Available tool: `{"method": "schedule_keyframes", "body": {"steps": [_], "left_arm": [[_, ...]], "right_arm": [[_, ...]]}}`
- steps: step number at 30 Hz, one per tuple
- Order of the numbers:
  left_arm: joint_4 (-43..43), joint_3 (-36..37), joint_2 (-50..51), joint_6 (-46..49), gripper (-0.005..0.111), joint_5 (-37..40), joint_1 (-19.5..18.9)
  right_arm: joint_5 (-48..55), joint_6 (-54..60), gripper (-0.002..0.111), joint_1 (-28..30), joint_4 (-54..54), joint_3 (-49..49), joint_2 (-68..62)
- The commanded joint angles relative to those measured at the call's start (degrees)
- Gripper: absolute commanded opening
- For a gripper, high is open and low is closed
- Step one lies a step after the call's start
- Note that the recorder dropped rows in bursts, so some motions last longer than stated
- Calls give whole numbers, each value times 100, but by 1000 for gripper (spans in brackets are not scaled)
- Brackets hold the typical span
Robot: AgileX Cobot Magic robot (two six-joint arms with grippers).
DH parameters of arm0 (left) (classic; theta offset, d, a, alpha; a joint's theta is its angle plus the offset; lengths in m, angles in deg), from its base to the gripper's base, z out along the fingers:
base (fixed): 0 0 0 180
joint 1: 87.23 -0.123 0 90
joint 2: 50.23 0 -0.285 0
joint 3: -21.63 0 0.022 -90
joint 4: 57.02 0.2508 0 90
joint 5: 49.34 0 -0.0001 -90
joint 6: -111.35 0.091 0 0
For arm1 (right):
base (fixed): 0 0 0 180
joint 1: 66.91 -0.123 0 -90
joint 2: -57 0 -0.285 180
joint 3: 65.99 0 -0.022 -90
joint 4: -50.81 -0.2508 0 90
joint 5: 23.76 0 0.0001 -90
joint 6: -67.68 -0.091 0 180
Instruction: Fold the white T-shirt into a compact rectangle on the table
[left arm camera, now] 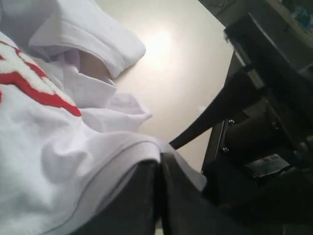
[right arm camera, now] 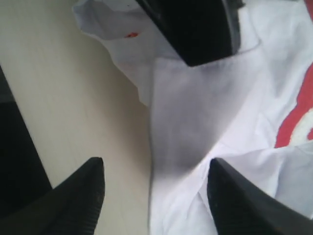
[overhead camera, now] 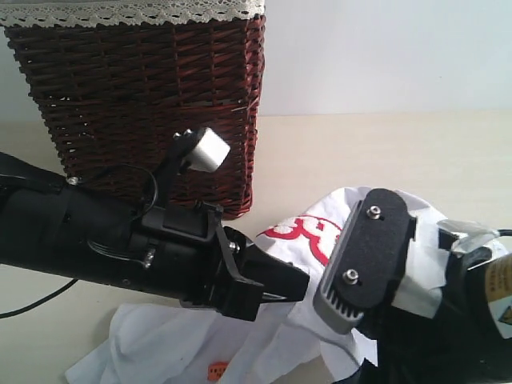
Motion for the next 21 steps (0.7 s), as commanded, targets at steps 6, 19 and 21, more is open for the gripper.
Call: {"method": "schedule_keyframes", "body": {"steps": [6,19,21], "left_arm": [[-140,3,-55,70,0,483,13],[242,3,-61,122,1,337,13],[269,3,-78,122,7,38,13]], "right_arm": [[-301,-1336,47,-8,1372,-142,-802],[1065,-2208,0,-8,3068,-467,-777],[1215,-2581,0,-8,3350,-467,-739]]}}
